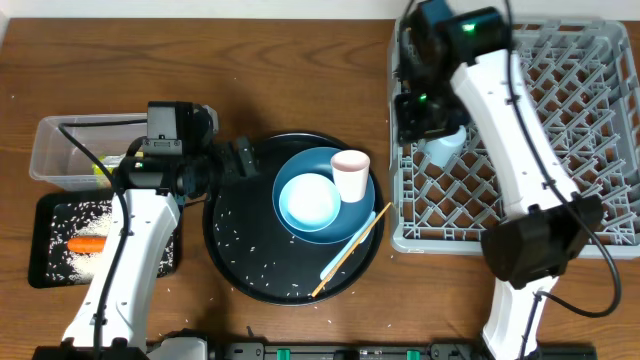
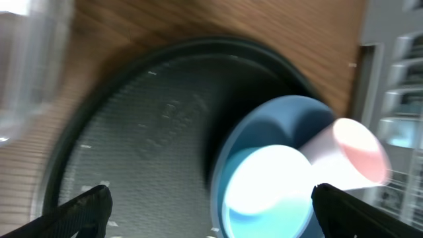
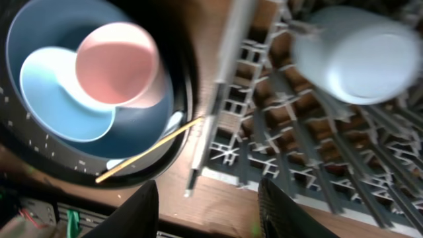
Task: Sort waste into correct bins and load items into the dishwasher rack
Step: 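Reach the left gripper to the pink cup on the blue plate and grasp it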
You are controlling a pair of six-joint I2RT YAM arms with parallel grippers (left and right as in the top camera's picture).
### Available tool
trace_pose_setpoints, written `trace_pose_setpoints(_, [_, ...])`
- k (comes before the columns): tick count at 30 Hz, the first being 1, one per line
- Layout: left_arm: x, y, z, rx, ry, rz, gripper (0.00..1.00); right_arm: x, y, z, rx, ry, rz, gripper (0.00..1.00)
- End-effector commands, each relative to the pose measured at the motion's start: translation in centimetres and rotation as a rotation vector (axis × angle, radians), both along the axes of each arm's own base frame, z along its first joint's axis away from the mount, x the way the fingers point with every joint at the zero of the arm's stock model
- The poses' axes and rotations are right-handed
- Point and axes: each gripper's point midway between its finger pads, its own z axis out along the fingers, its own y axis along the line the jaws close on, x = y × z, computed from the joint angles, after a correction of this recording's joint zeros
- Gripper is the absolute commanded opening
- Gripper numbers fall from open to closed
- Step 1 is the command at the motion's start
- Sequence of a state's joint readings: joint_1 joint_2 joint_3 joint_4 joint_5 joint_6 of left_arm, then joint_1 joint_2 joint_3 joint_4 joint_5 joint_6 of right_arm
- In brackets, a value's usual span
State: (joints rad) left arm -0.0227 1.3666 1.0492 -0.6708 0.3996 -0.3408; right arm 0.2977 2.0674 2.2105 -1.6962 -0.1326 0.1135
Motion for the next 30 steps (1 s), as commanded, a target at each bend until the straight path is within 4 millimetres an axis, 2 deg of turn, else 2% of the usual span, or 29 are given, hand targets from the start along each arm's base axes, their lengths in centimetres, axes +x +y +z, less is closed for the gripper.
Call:
trace_pose_setpoints(1, [0.0,-2.4,0.9,-0.123,0.0,-0.028,0.96,0.3,-3.0,2.5,-0.001,-0.072,-0.072,0.45])
trace_pose_setpoints(3, [0.4,-3.6,1.3,-0.141,-0.015,-0.027,0.8,0.5,-4.3,2.9,0.001,-0.082,-0.107,0.45])
trace_pose_setpoints(6, [1.2,-6.0,1.6,-0.158,-0.027,0.015,0.79,0.8,-6.0,3.2,0.009,-0.09,-0.154,0.46])
trace_pose_setpoints(11, [2.6,-10.6,1.5,-0.082,-0.127,0.034,0.71,1.1,-7.8,3.3,0.016,-0.091,-0.189,0.46])
trace_pose_setpoints(14, [2.8,-13.8,0.5,-0.057,-0.156,0.018,0.7,1.2,-8.3,3.2,0.015,-0.091,-0.193,0.47])
trace_pose_setpoints(18, [2.9,-16.1,-3.1,-0.045,-0.092,0.042,0.7,1.2,-8.6,3.2,0.014,-0.092,-0.19,0.47])
trace_pose_setpoints(22, [3.4,-17.0,-6.4,-0.029,-0.049,0.043,0.7,1.2,-8.6,3.2,0.013,-0.093,-0.184,0.47])
trace_pose_setpoints(25, [3.4,-16.9,-7.6,-0.013,-0.023,0.044,0.7,1.2,-8.6,3.2,0.013,-0.093,-0.176,0.47])
trace_pose_setpoints(30, [2.0,-16.7,-8.0,-0.004,0.035,0.026,0.52,1.2,-8.6,3.2,0.013,-0.094,-0.176,0.47])
